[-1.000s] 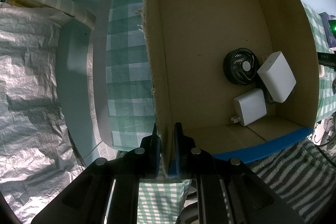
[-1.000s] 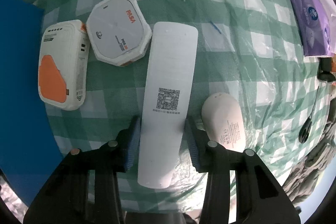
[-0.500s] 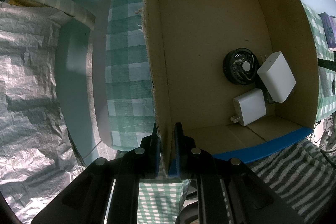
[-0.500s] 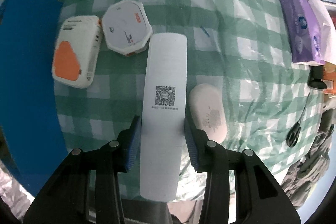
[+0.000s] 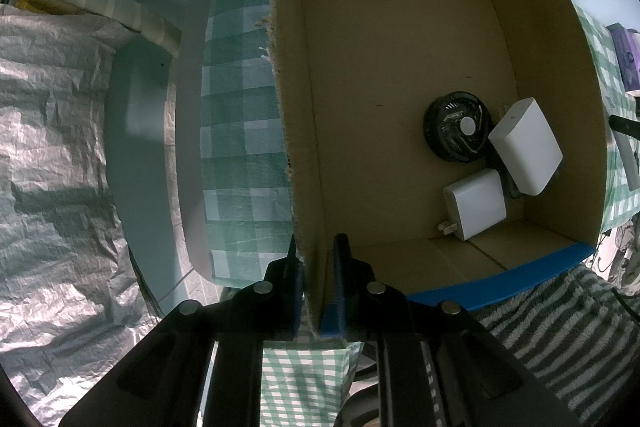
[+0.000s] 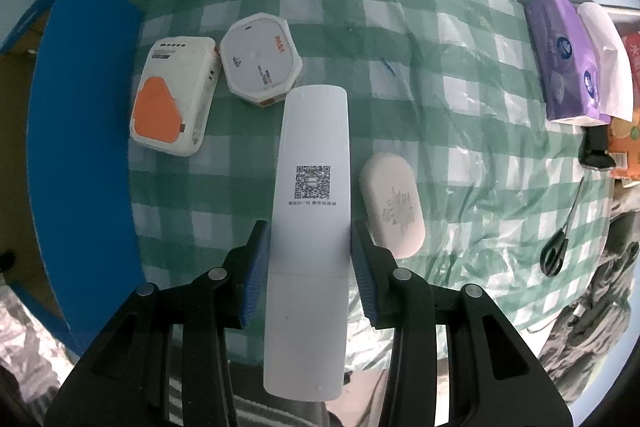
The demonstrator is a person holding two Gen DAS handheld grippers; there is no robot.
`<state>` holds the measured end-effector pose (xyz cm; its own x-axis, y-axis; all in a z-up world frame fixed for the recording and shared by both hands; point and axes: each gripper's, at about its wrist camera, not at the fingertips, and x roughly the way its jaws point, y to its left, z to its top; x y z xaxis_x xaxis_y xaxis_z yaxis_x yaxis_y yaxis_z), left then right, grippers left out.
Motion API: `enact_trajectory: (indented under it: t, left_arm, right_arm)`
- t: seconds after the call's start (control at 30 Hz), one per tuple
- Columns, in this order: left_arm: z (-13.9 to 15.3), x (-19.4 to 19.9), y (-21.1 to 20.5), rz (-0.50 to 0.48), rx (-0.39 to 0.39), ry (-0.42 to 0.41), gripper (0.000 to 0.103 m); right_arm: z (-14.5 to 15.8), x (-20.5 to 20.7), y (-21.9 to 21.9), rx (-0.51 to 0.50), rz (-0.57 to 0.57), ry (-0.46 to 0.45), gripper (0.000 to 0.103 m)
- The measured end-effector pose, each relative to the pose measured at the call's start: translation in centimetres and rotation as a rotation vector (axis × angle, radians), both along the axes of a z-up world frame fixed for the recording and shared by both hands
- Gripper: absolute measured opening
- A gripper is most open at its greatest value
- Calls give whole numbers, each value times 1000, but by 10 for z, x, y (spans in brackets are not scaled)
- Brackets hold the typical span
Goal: Flip cup upside down
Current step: 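Lift the white bar and carry it toward the box, then lower the white bar into the box and open the right tool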
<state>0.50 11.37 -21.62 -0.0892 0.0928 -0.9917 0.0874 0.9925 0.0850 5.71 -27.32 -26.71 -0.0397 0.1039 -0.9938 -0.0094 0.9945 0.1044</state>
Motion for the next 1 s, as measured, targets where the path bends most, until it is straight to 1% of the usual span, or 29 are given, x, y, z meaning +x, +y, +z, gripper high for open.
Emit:
enact_trajectory:
  t: [0.23, 0.27, 0.33, 0.53, 0.67, 0.8, 1.0]
  left_arm:
    - [0, 0, 0, -2, 0, 0, 13]
    - [0, 0, 0, -1, 1, 0, 13]
    - [0, 0, 0, 0, 0, 0, 13]
    - [0, 0, -1, 0, 0, 0, 13]
    - [1, 0, -1, -2, 1, 0, 13]
    - [0, 1, -2, -1, 2, -1, 13]
    - [0, 1, -2, 0, 2, -2, 13]
  right_arm:
    - [13, -4, -13, 23, 1, -24, 39]
    - [16, -10, -16, 27, -3, -28, 39]
    - [31, -12, -17, 35, -5, -37, 39]
    - [61, -16, -7, 64, 17, -76, 39]
    - [91, -8, 22, 95, 46, -109, 39]
    - [115, -8, 48, 126, 109, -144, 39]
    - [129, -4, 93, 171, 226, -172, 39]
